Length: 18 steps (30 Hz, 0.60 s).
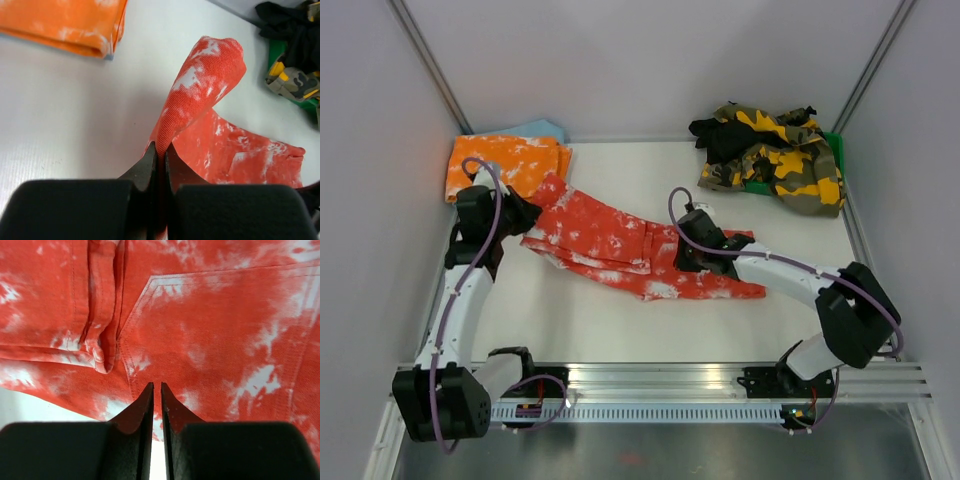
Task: Fold and stack the trousers
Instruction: Fold the trousers
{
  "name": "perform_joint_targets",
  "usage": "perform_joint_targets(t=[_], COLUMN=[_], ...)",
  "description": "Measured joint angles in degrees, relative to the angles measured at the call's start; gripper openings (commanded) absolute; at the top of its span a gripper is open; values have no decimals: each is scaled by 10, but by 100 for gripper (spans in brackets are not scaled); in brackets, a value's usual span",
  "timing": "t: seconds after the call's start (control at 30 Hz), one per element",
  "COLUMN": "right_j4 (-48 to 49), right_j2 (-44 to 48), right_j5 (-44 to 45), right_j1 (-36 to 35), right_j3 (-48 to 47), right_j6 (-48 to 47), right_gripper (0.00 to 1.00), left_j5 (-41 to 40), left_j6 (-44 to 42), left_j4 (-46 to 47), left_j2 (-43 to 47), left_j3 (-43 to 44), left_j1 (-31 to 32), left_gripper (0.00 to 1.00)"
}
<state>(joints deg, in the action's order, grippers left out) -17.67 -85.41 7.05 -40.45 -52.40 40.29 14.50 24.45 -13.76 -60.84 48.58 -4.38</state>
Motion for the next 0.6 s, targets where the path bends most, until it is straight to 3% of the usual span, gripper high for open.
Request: perform_joint_targets(t=[0.3,0.43,0.6], right_j4=[92,125,155], right_j2=[-151,-206,-257], right_j5=[-41,-52,-53], right_j1=[-60,-79,-86], right_j3=[-94,-144,-180], right_j6=[11,26,38], right_gripper=[13,12,9], left_j5=[-3,-36,-129], left_j6=[-44,-47,-25], left_j4=[-89,-111,-149], left_j2=[7,3,-55], left_j3=[119,145,208], left_j1=[26,92,220], left_gripper=[2,2,2])
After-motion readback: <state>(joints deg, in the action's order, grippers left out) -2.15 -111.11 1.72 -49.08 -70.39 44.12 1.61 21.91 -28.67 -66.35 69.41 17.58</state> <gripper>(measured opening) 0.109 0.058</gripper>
